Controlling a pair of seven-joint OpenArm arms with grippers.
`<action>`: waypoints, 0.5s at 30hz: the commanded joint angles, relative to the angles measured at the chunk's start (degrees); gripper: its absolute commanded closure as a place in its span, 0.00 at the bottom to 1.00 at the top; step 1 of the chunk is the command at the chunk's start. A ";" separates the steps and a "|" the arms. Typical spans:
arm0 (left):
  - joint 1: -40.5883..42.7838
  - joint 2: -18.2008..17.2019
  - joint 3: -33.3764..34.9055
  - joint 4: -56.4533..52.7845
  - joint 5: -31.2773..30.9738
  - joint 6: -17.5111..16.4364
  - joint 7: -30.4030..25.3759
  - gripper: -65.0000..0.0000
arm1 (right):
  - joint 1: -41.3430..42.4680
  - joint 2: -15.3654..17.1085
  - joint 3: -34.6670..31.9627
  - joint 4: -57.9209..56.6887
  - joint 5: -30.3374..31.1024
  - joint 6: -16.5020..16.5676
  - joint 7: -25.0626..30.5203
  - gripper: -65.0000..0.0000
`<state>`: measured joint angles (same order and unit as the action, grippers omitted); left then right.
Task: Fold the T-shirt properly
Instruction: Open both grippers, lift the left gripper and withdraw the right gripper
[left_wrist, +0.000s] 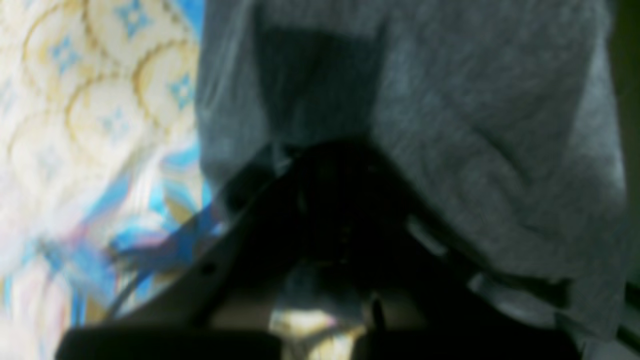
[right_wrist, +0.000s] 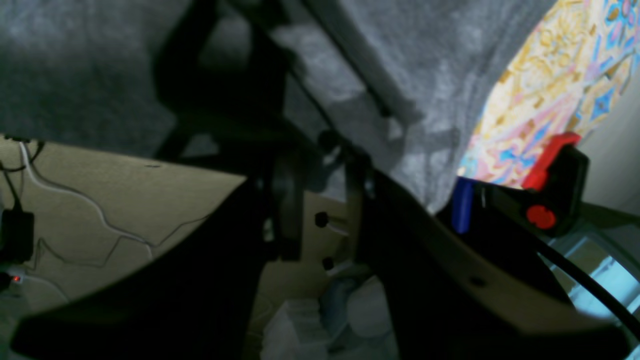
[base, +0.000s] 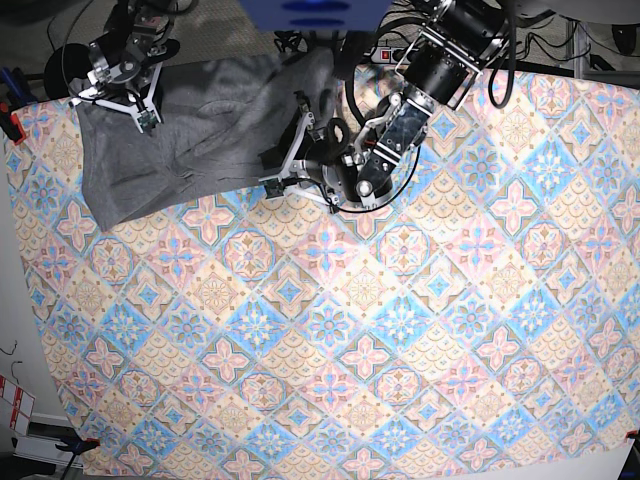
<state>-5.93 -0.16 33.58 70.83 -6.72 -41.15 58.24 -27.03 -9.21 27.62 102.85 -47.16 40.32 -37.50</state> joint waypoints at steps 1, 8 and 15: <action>0.53 0.21 0.48 -4.41 2.46 1.15 -1.05 1.00 | -0.27 0.21 0.56 0.93 -0.18 -0.32 0.09 0.78; -2.02 1.79 -3.47 -15.57 2.19 1.15 -8.00 1.00 | 0.78 0.21 10.58 1.37 0.96 -0.32 0.09 0.78; -5.01 3.28 -8.48 -15.66 2.46 1.15 -8.35 1.00 | 7.47 0.21 23.86 0.76 5.00 -0.32 0.09 0.78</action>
<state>-10.37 3.86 25.43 55.64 -11.25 -43.90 47.51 -18.92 -9.39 51.24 103.04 -42.09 40.18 -37.50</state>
